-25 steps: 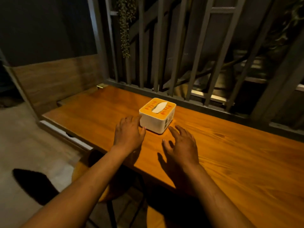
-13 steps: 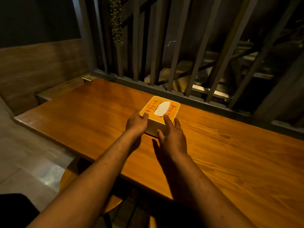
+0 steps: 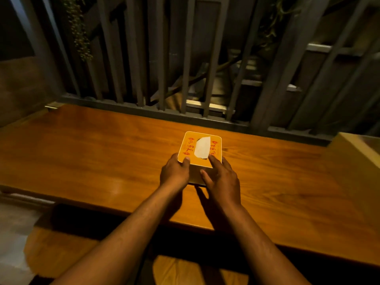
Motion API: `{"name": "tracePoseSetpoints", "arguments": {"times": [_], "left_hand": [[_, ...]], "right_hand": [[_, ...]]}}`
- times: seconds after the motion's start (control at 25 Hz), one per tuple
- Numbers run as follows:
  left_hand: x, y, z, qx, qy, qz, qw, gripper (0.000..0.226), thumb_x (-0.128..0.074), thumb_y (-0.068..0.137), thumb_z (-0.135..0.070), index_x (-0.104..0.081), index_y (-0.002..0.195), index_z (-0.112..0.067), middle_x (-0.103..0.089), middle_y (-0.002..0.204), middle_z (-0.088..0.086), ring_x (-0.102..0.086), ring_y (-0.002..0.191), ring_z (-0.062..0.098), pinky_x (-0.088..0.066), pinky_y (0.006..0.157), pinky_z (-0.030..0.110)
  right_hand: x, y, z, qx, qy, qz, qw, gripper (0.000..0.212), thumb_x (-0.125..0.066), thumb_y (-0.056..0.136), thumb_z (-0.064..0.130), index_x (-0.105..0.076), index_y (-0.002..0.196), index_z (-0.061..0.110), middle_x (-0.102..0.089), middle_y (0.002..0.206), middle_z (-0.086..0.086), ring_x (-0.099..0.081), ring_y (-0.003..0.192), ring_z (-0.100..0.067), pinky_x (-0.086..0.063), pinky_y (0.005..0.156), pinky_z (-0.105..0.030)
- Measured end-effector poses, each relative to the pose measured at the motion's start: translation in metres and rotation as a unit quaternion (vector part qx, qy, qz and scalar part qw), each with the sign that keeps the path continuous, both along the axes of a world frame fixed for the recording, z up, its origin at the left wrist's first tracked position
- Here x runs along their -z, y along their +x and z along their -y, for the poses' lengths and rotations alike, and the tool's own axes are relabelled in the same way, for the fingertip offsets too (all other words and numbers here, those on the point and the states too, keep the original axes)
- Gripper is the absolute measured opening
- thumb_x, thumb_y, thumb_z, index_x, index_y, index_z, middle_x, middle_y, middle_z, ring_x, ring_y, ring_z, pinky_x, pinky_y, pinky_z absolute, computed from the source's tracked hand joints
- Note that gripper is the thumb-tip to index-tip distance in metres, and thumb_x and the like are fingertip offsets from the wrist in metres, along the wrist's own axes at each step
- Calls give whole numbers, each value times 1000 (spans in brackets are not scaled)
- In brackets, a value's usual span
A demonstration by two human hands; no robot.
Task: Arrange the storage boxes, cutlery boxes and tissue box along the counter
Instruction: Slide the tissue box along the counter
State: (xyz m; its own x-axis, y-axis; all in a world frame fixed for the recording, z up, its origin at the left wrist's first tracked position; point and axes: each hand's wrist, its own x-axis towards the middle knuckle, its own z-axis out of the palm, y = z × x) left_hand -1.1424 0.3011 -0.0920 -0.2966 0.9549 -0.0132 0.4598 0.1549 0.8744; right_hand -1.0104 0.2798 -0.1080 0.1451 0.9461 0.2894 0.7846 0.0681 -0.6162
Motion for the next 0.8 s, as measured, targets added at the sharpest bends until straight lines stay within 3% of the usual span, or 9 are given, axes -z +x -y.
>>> {"name": "tracePoseSetpoints", "arguments": {"times": [0.2, 0.52, 0.68, 0.8], "left_hand": [[5, 102, 25, 33, 11, -22, 999, 40, -43, 100, -43, -52, 133, -23, -61, 132, 5, -60, 114, 29, -51, 87, 35], [8, 279, 64, 61, 18, -53, 997, 44, -44, 99, -44, -47, 137, -22, -59, 136, 5, -60, 117, 29, -50, 84, 34], [13, 340, 74, 63, 27, -69, 995, 53, -42, 98, -48, -32, 147, -29, -57, 138, 1, -60, 118, 30, -54, 91, 43], [14, 365, 82, 80, 43, -95, 991, 61, -43, 98, -49, -21, 153, -34, -54, 143, -1, -57, 123, 27, -53, 92, 41]], "right_hand": [[1, 100, 36, 36, -7, 8, 999, 61, -64, 89, 44, -41, 145, 36, -37, 156, -3, -42, 138, -27, -52, 99, -45], [-14, 282, 86, 41, -36, 64, 996, 60, -60, 92, 45, -36, 147, 37, -37, 155, 1, -41, 136, -23, -47, 99, -36], [-25, 341, 94, 40, -46, 202, 977, 58, -52, 94, 50, -34, 148, 35, -29, 158, -4, -22, 145, -28, -23, 116, -46], [-35, 367, 94, 10, -34, 270, 962, 54, -52, 94, 49, -40, 143, 31, -39, 152, -2, -26, 144, -27, -14, 118, -51]]}}
